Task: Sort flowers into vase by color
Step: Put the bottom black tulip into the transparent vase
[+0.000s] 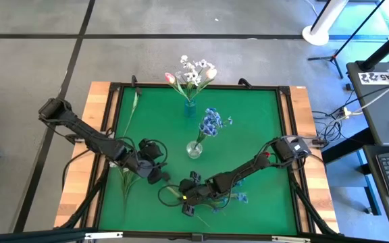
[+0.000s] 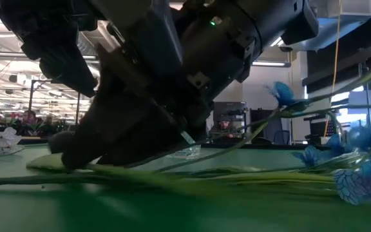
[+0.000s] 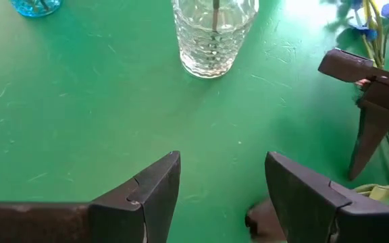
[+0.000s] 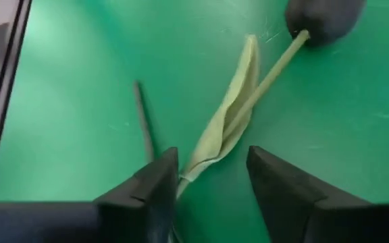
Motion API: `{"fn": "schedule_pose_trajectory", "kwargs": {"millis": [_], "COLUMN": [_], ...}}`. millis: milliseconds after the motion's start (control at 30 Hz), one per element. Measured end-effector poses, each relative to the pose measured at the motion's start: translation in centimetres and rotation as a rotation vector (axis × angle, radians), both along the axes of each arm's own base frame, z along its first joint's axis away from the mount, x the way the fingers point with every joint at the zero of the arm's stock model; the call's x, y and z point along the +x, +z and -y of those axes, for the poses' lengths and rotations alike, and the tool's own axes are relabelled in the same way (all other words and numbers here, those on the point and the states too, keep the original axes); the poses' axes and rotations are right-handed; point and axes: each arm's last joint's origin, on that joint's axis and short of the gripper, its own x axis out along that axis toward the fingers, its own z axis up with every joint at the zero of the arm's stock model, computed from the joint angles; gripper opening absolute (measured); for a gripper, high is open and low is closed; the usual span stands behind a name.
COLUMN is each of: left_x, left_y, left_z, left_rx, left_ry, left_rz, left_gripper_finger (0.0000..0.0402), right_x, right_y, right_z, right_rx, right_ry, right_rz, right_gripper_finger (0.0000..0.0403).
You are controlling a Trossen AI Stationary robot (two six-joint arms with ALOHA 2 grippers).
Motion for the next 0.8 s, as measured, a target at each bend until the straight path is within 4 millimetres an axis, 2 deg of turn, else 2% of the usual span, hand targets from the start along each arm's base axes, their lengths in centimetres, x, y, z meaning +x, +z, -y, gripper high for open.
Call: {"fn": "schedule_pose_trajectory", "kwargs": {"millis": [267, 367, 533, 633, 800], "left_x": [0.0, 0.0, -0.7, -1.4, -3.3], "left_y": [0.0, 0.0, 0.9, 3.0, 7.7], "left_z": [-0.1, -0.1, -0.3, -0.3, 0.1], "left_rx": [0.005, 0.006, 0.001, 0.003, 0.047], "left_ry": [-0.003, -0.004, -0.018, -0.005, -0.03], "left_rz": [-0.002, -0.002, -0.012, 0.043, 0.203], "left_gripper_finger": [0.021, 0.021, 0.021, 0.021, 0.021], "right_x": [0.1, -0.1, -0.5, -1.2, -3.0], "right_y": [0.2, 1.3, 4.9, 7.0, 10.7], "right_z": [0.3, 0.2, 0.3, 0.5, 0.6], "right_rx": [0.013, 0.018, -0.008, -0.062, -0.163], "right_ry": [0.07, 0.094, 0.102, 0.089, 0.053], "right_rz": [-0.018, -0.004, 0.07, 0.084, 0.122], "right_gripper_finger": [0.0015, 0.0019, 0.0008, 0.0008, 0.0005]}}
